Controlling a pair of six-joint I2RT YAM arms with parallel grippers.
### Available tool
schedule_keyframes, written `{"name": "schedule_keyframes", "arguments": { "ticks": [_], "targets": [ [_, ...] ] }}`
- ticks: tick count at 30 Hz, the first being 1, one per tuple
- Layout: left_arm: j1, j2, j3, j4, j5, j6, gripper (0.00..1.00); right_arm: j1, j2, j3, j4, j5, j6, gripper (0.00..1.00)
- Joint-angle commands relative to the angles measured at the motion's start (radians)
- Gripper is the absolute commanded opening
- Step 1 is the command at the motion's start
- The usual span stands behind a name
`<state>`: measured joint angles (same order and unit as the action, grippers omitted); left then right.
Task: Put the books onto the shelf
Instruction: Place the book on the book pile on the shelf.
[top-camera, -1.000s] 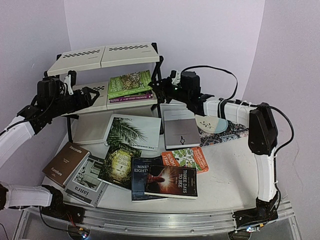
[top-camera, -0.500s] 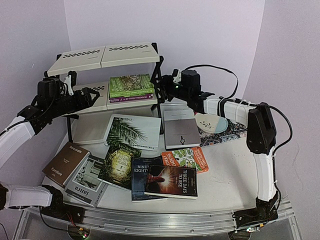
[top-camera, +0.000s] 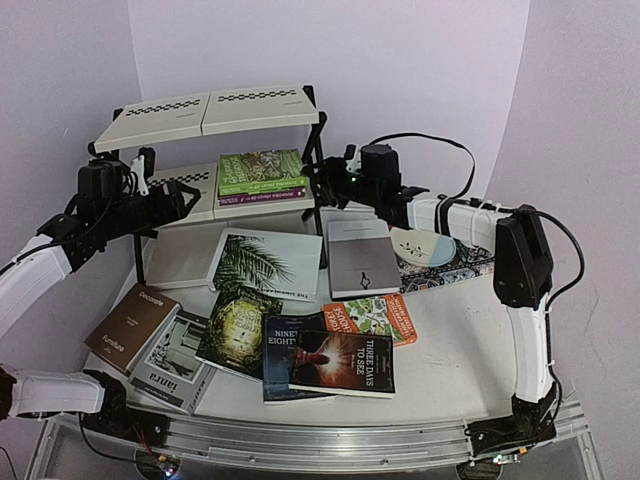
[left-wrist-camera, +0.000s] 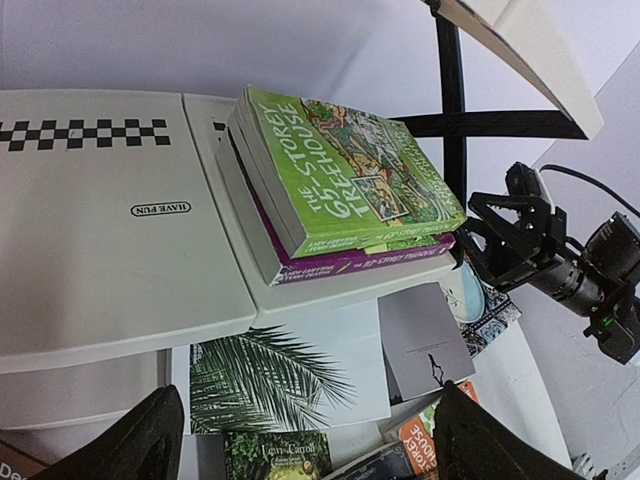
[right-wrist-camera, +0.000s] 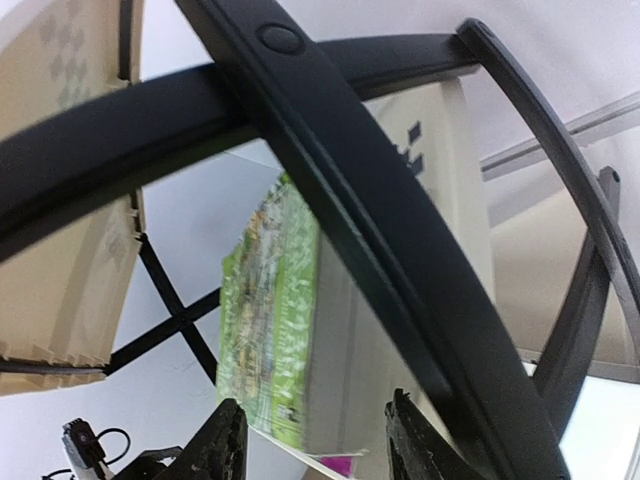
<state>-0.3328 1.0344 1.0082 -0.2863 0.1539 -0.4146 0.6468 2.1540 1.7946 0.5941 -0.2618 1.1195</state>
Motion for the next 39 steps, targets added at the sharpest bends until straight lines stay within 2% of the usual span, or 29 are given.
{"name": "schedule_keyframes", "arguments": {
  "ticks": [1,14,23,29,39],
  "targets": [
    [0.004,-0.013,-0.010,0.039,-0.012,0.024,0.88,0.007,-0.057,0.017,0.004,-0.023,-0.047,0.45],
    [0.005,-0.003,-0.003,0.043,-0.009,0.037,0.88,0.020,-0.024,0.109,-0.041,-0.053,-0.086,0.32],
    [0.005,-0.011,-0.012,0.043,-0.002,0.037,0.89,0.020,-0.049,0.087,-0.046,-0.052,-0.087,0.34],
    [0.004,-0.029,-0.051,0.042,0.046,0.024,0.91,0.020,-0.173,-0.047,-0.047,-0.042,-0.127,0.37],
    [-0.008,-0.036,-0.177,0.047,0.267,-0.119,0.92,0.021,-0.443,-0.424,-0.068,-0.102,-0.161,0.40]
  ]
}}
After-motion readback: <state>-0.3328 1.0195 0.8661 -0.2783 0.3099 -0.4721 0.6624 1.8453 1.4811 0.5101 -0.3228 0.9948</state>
